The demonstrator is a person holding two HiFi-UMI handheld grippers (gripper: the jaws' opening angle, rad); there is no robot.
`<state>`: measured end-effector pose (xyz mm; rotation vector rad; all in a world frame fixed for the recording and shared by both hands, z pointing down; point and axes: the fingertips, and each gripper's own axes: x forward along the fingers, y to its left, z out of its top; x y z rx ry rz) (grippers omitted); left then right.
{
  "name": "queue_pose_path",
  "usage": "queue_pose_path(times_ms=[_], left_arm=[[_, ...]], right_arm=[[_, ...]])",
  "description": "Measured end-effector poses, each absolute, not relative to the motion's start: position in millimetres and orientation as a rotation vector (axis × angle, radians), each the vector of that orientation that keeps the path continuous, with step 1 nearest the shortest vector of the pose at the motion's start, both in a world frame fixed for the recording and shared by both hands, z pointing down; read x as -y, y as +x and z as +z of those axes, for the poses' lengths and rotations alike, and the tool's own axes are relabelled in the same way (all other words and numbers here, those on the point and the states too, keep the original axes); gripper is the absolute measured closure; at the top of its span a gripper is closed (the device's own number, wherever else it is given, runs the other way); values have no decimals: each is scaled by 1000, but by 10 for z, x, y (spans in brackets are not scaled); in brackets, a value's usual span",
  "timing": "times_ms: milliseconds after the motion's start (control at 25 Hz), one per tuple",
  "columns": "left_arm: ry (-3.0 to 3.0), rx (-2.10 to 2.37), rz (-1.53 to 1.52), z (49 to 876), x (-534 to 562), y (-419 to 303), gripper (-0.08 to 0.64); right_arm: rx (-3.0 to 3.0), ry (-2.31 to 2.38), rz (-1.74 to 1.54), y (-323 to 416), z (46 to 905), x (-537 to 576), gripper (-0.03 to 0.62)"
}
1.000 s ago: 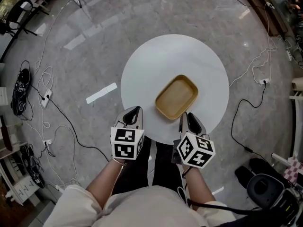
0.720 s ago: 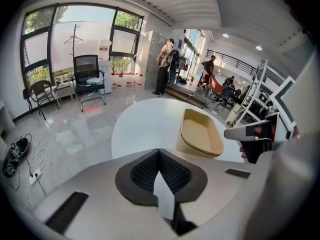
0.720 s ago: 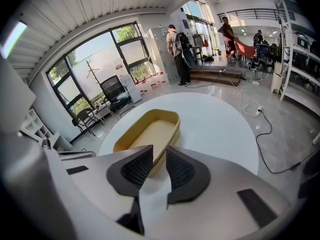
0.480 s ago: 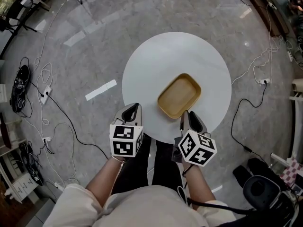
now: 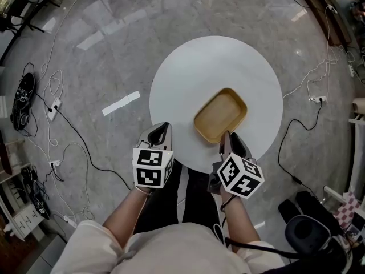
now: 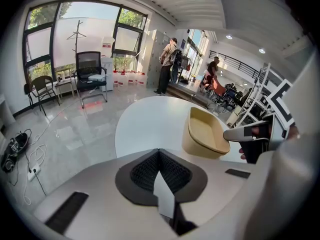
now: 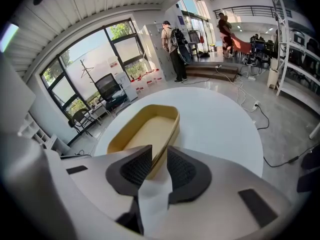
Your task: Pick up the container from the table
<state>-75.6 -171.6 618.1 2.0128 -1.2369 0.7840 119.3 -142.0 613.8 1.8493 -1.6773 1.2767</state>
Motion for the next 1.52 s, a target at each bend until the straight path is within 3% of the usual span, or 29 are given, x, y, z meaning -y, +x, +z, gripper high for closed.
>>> queue_pose_path(times_ms=[880,1520], left_arm=[[2005,1203,796,6301,1836,-827,545],[1998,1193,812,6374,1883,-880,545]], right_arm=[[1518,1950,1293,1311,6245,1512,480],[1420,2054,1332,1445,6314,1488,535]])
